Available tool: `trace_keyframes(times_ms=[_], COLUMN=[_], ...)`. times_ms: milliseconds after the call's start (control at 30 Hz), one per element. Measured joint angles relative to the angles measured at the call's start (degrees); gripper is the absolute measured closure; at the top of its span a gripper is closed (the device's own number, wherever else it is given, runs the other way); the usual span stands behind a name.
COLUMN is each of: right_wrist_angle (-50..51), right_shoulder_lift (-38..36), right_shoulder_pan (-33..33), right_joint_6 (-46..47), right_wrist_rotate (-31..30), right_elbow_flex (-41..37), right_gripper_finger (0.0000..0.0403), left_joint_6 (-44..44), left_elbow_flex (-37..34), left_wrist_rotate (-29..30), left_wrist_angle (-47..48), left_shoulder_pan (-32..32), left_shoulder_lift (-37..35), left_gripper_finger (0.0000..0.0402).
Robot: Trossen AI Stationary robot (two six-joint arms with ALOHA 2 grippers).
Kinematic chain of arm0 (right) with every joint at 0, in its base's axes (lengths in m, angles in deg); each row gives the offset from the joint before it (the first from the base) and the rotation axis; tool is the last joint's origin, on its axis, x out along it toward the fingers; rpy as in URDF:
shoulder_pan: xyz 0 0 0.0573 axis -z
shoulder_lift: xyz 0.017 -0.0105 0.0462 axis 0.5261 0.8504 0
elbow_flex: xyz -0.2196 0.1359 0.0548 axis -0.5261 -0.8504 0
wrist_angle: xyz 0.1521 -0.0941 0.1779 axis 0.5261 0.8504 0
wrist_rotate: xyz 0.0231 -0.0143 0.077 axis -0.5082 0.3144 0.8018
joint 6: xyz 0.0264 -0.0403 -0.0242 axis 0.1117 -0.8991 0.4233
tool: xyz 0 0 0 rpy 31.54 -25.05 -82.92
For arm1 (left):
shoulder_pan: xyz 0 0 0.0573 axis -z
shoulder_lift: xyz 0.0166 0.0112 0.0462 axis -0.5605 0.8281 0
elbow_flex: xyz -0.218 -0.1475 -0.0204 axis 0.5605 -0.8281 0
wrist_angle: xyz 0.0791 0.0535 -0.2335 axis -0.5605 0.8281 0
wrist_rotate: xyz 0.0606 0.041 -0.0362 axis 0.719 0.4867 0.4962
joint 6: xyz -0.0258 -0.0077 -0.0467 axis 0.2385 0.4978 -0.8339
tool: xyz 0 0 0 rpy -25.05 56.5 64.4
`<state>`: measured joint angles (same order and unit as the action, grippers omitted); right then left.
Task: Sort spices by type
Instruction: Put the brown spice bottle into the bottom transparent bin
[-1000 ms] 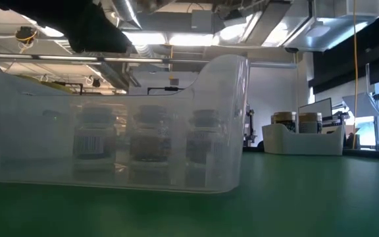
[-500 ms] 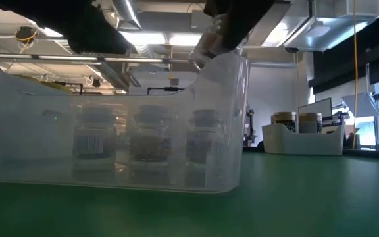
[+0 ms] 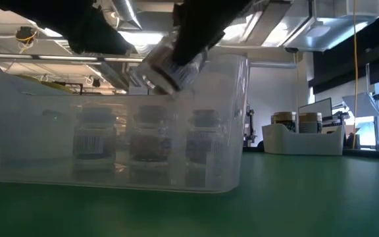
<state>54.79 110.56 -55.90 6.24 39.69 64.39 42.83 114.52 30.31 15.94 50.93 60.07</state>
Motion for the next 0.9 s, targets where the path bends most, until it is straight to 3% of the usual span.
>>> trace_keyframes(times_ms=[333,900], right_wrist_angle=[-1.6,-6.2], right_shoulder_lift=[4.0,4.2], right_shoulder_pan=[1.5,4.0], right_joint_6=[-1.7,-1.4], right_wrist_rotate=[5.0,4.8], right_elbow_flex=[0.0,-5.2], right_gripper_finger=[0.0218,0.0194], left_joint_6=[-0.3,0.0], left_elbow_flex=[0.0,0.0], left_wrist_rotate=[0.0,0.0], left_wrist_angle=[0.2,0.2], left_shoulder_pan=[0.0,0.0], left_shoulder_lift=[0.0,0.0], left_gripper_finger=[0.0164,0.0164])
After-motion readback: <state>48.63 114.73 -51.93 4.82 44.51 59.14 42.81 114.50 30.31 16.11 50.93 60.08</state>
